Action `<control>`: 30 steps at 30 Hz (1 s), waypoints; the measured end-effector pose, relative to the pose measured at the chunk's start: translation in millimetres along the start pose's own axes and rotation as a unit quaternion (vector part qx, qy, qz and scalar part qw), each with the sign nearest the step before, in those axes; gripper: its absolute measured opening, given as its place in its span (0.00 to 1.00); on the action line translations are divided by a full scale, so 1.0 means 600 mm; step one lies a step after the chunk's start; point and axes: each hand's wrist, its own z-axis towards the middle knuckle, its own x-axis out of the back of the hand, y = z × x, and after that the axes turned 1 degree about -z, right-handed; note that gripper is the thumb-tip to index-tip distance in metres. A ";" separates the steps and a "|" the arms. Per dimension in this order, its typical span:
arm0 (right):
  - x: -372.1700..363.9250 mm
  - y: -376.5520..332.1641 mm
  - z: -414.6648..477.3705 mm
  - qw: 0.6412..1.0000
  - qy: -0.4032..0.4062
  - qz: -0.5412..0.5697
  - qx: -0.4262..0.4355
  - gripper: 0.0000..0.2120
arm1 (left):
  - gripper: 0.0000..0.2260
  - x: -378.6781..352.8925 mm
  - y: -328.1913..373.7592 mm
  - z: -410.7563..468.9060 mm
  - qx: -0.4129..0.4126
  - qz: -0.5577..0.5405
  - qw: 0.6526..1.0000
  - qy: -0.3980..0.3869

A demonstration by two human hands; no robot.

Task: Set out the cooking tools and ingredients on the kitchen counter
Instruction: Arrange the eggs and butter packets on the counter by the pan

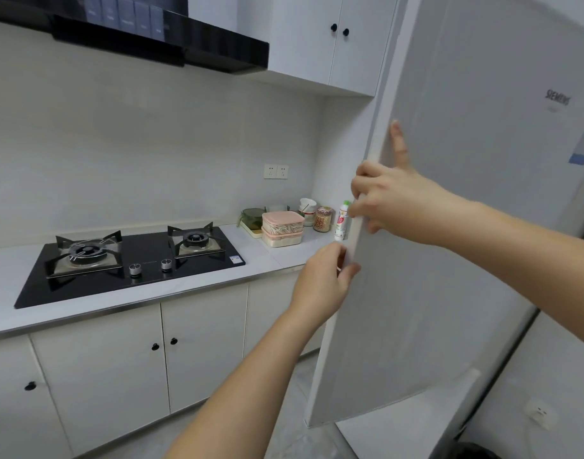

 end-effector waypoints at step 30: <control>-0.355 0.078 0.420 0.977 -0.198 -0.021 -0.070 0.16 | 0.04 -0.067 -0.336 0.493 0.032 -0.098 0.991 -0.087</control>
